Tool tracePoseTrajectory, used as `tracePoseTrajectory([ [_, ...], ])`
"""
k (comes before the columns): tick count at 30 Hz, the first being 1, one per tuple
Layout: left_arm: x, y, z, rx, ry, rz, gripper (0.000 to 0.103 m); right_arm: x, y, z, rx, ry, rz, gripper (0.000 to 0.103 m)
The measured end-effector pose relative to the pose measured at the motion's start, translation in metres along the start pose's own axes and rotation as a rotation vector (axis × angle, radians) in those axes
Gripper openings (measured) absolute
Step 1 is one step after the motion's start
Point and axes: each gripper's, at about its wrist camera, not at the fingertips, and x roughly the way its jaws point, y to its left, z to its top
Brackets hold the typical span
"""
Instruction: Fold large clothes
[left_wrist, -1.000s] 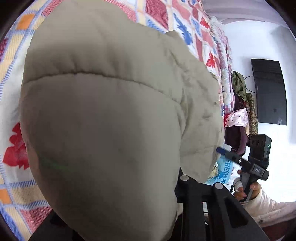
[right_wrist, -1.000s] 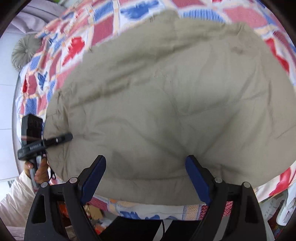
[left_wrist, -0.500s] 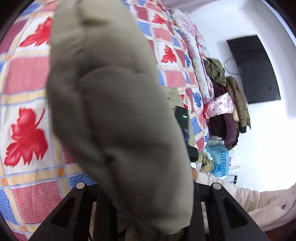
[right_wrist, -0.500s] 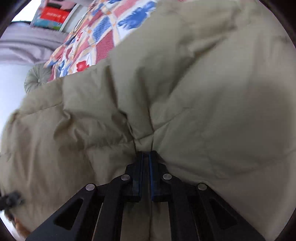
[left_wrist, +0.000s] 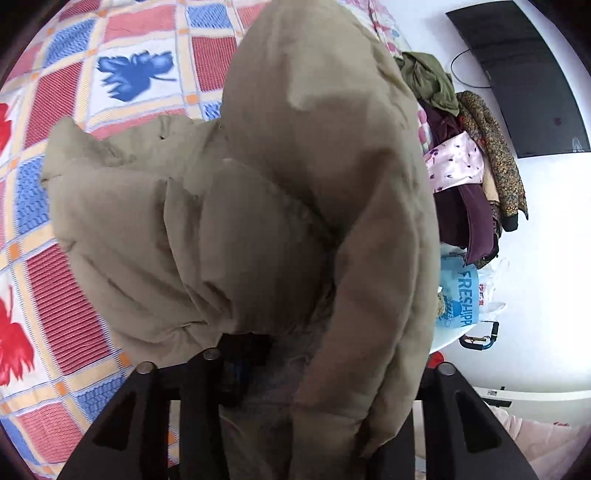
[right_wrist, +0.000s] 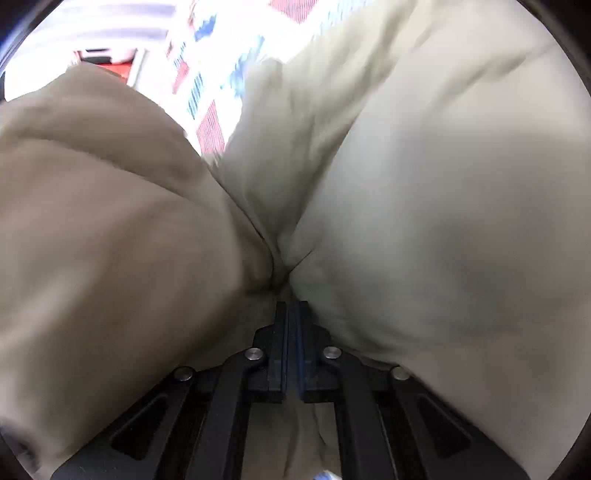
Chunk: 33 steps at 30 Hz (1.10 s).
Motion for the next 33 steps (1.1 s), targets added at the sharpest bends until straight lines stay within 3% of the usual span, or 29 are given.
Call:
tracePoseTrajectory([
  [5, 0.049, 0.0, 0.02, 0.001, 0.043, -0.068, 0.056, -0.075, -0.029, -0.011, 0.034, -0.095, -0.083, 0.005],
  [8, 0.087, 0.012, 0.027, -0.015, 0.071, -0.139, 0.074, -0.104, -0.047, -0.026, 0.074, -0.129, -0.11, 0.005],
  [10, 0.109, 0.017, 0.031, -0.022, 0.079, -0.163, 0.075, -0.119, -0.055, -0.039, 0.093, -0.147, -0.12, 0.007],
  [12, 0.129, 0.017, 0.037, -0.021, 0.095, -0.168, 0.075, -0.128, -0.055, -0.053, 0.093, -0.162, -0.132, 0.029],
  [13, 0.134, 0.018, 0.04, -0.022, 0.102, -0.163, 0.075, -0.134, -0.054, -0.059, 0.087, -0.173, -0.136, 0.065],
  [14, 0.142, 0.013, 0.044, -0.023, 0.107, -0.156, 0.075, -0.142, -0.053, -0.065, 0.076, -0.187, -0.13, 0.086],
  [18, 0.154, 0.004, 0.054, -0.008, 0.119, -0.131, 0.075, -0.16, -0.034, -0.085, -0.013, -0.207, 0.009, 0.086],
  [21, 0.158, -0.006, 0.058, 0.01, 0.12, -0.101, 0.075, -0.154, -0.014, -0.093, -0.088, -0.179, 0.026, 0.086],
  [24, 0.144, -0.018, 0.056, 0.072, 0.089, -0.036, 0.075, -0.127, 0.008, -0.079, -0.164, -0.16, -0.035, 0.086],
  [27, 0.107, -0.033, 0.048, 0.19, -0.036, 0.048, 0.075, -0.101, 0.019, -0.069, -0.205, -0.178, -0.206, 0.083],
  [28, 0.092, -0.035, 0.045, 0.213, -0.099, 0.082, 0.075, -0.097, 0.02, -0.066, -0.214, -0.191, -0.254, 0.073],
  [29, 0.077, -0.034, 0.041, 0.225, -0.173, 0.126, 0.075, -0.094, 0.02, -0.066, -0.218, -0.203, -0.278, 0.047],
  [30, 0.064, -0.031, 0.038, 0.225, -0.236, 0.17, 0.075, -0.094, 0.019, -0.064, -0.216, -0.21, -0.291, 0.028],
  [31, 0.052, -0.023, 0.036, 0.21, -0.309, 0.237, 0.075, -0.094, 0.017, -0.063, -0.208, -0.214, -0.315, 0.018],
  [33, 0.039, -0.002, 0.035, 0.154, -0.397, 0.337, 0.075, -0.103, 0.016, -0.063, -0.205, -0.251, -0.323, 0.013],
])
